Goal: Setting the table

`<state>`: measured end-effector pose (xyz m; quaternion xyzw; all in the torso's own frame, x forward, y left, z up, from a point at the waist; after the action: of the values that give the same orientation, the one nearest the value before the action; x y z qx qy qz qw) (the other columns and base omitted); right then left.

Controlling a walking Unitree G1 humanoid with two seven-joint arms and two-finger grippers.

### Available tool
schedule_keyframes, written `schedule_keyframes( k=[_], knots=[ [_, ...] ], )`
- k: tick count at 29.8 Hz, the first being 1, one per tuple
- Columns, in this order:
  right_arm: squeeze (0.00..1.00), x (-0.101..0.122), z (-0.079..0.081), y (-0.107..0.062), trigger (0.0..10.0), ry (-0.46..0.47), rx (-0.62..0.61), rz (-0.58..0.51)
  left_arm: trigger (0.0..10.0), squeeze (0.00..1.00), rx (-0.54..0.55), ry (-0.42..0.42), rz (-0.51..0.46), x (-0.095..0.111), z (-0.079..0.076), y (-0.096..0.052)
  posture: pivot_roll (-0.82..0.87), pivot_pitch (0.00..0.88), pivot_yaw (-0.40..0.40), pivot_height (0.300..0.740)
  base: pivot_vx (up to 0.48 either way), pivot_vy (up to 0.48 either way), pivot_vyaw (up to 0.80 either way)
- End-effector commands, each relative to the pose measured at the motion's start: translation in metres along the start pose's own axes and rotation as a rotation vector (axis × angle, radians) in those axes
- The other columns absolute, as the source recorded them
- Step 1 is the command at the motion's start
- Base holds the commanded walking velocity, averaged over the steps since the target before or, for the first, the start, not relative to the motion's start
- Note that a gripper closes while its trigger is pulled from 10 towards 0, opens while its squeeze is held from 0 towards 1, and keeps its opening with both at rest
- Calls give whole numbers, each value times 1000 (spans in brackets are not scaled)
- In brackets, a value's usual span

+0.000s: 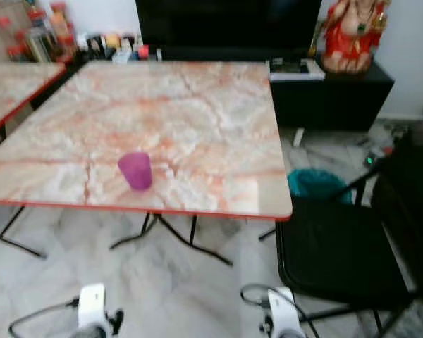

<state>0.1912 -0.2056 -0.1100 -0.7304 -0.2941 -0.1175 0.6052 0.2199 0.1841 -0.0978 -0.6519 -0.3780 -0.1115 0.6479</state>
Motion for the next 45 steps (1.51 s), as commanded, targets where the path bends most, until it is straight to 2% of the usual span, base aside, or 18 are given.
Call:
schedule_keyframes(
  k=[1, 7, 9, 14, 18, 23, 24, 27, 28, 29, 34, 38, 39, 40, 41, 42, 43, 45],
  knots=[
    [0, 3, 5, 0, 10000, 15, 6, -10, 10000, 0, 24, 10, -25, 6, 7, 0, -65, 0, 4, 740, 0, 0, 0],
    [0, 3, 4, 0, 10000, 17, 3, -10, 10000, 0, 46, 12, -94, 24, 14, 2, -59, 0, 3, 740, 0, 0, 0],
    [0, 3, 4, 0, 10000, 19, 1, -10, 10000, 0, 109, -50, -159, 39, 29, 1, -59, 0, 3, 740, 0, 0, 0],
    [0, 4, 3, 0, 10000, 24, -4, -13, 10000, 0, 145, -114, -241, 58, 43, -1, -53, 0, 4, 740, 0, 0, 0],
    [0, 4, 3, 0, 10000, 23, -5, -13, 10000, 0, 150, -113, -338, 77, 49, -5, -54, 0, 4, 740, 0, 0, 0],
    [0, 4, 2, 0, 10000, 21, -6, -14, 10000, 0, 149, -125, -384, 85, 51, -7, -54, 0, 4, 740, 0, 0, 0],
    [0, 4, 2, 0, 10000, 21, -9, -16, 10000, 0, 157, -137, -521, 111, 56, -16, -49, 0, 3, 740, 0, 0, 0],
    [0, 5, 2, 1, 10000, 19, -9, -19, 10000, 0, 154, -98, -669, 142, 57, -29, -47, 0, 3, 740, 0, 0, 0],
    [0, 5, 2, 1, 10000, 19, -9, -19, 10000, 0, 154, -98, -669, 142, 57, -29, -47, 0, 3, 740, 0, 0, 0],
    [0, 5, 2, 1, 10000, 18, -7, -19, 10000, 0, 151, -81, -744, 159, 55, -36, -45, 0, 2, 740, 0, 0, 0],
    [0, 6, 1, 1, 10000, 16, -7, -20, 10000, 0, 131, -77, -900, 196, 46, -57, -46, 0, 4, 740, 0, 0, 0],
    [0, 6, 1, 1, 10000, 18, -8, -21, 10000, 0, 40, -50, -993, 223, 19, -74, -45, 0, 2, 740, 0, 0, 0],
    [0, 6, 1, 1, 10000, 16, -9, -22, 10000, 0, 6, -90, -979, 229, 10, -74, -44, 0, 1, 740, 0, 0, 0],
    [0, 6, 1, 1, 10000, 16, -9, -22, 10000, 0, 6, -90, -979, 229, 10, -74, -44, 0, 1, 740, 0, 0, 0],
    [0, 7, 0, 1, 10000, 16, -13, -25, 10000, 0, -83, -201, -959, 241, -8, -75, -44, 0, 1, 740, 0, 0, 0],
    [0, 7, 0, 1, 10000, 16, -14, -25, 10000, 0, -115, -222, -958, 245, -14, -76, -44, 0, 1, 740, 0, 0, 0],
    [0, 7, 0, 1, 10000, 20, -16, -28, 10000, 0, -179, -128, -969, 255, -36, -81, -46, 0, 2, 740, 0, 0, 0],
    [0, 7, 0, 1, 10000, 26, -18, -31, 10000, 0, -202, -28, -969, 262, -52, -82, -46, 0, 2, 740, 0, 0, 0]
  ],
)
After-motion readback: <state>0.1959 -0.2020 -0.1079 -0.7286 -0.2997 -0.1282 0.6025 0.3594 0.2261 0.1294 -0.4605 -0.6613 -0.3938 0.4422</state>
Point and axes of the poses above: a point about 5 cm out from each wrist's last joint towards the gripper, its own y axis pointing out of the wrist towards the gripper, its own x axis along the axis of the wrist's last joint, z = x × y, the point moved 3 cm from there along y, pointing out of the wrist towards the gripper, and after that the axes turned 11 degrees about -y, right-handed, at the moved point
